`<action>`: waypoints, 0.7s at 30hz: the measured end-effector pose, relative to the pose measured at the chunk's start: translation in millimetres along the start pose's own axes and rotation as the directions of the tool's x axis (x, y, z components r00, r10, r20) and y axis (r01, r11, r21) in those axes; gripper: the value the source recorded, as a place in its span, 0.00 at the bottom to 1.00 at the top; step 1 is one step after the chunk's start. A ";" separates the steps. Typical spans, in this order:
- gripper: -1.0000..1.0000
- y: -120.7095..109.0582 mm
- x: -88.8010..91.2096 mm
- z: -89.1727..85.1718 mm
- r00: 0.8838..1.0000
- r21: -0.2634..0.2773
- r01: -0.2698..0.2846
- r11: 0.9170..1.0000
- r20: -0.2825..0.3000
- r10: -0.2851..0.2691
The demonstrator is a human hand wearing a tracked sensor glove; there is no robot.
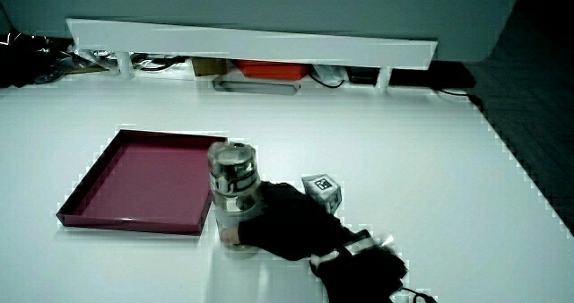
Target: Pick bottle
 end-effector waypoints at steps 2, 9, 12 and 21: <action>0.50 4.1 1.5 -6.7 1.000 -0.018 0.007 1.000 -0.004 -0.008; 0.50 19.1 11.7 -30.7 0.999 -0.085 0.031 0.996 -0.032 -0.033; 0.50 24.8 13.9 -39.2 0.999 -0.093 0.038 0.995 -0.021 -0.040; 0.50 39.8 18.8 -59.8 0.998 -0.137 0.047 0.989 -0.028 -0.051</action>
